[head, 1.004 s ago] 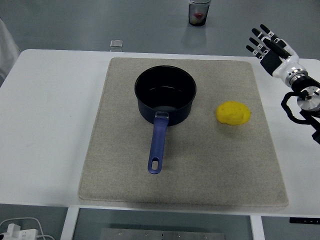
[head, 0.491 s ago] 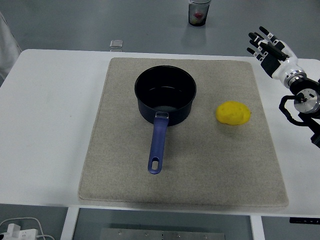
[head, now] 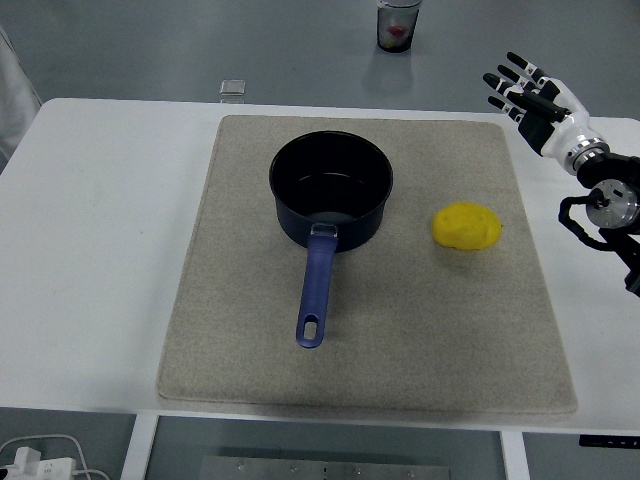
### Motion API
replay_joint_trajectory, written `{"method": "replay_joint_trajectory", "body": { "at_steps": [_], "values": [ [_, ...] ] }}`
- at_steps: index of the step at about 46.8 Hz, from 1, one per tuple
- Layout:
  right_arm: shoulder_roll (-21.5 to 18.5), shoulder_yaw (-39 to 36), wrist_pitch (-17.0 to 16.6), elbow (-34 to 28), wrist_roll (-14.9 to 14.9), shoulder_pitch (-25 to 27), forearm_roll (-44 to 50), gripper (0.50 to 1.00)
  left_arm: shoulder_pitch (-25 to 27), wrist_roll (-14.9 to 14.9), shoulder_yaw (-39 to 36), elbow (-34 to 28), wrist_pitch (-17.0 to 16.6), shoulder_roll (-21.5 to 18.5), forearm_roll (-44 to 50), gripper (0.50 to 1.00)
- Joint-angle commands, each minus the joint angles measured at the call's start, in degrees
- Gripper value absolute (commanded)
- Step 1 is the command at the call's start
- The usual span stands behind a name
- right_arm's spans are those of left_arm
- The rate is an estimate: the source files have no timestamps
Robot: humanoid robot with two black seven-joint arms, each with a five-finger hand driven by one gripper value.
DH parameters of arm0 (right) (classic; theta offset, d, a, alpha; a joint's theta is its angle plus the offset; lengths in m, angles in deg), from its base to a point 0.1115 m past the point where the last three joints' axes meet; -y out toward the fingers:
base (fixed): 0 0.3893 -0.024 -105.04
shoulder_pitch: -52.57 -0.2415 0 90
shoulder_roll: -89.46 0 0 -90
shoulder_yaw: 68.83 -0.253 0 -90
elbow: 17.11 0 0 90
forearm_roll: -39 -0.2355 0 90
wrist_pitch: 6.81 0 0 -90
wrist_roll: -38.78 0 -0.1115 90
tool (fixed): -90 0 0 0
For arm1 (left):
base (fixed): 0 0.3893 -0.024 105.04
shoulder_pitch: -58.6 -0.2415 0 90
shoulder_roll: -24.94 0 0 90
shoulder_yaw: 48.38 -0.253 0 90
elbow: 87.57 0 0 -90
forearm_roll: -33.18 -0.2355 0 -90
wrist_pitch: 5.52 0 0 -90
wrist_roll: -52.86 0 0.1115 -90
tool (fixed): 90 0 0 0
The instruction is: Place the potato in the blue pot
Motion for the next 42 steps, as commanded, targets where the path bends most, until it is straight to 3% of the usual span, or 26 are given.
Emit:
{"method": "replay_joint_trajectory", "body": {
  "at_steps": [1,32,42],
  "values": [
    [0.1,0.0,0.0,0.0,0.0,-0.1,0.9,0.930,0.0,0.1,0.0,0.0,0.0,0.0,0.0,0.996],
    [1.1,0.1,1.4,0.6,-0.2,-0.8,20.3,0.930,0.0,0.0,0.0,0.0,0.0,0.0,0.0,0.996],
    [4.0,0.1,0.7,1.9,-0.5,-0.9,23.2,0.930,0.0,0.1,0.0,0.0,0.0,0.0,0.0,0.996]
  ]
}}
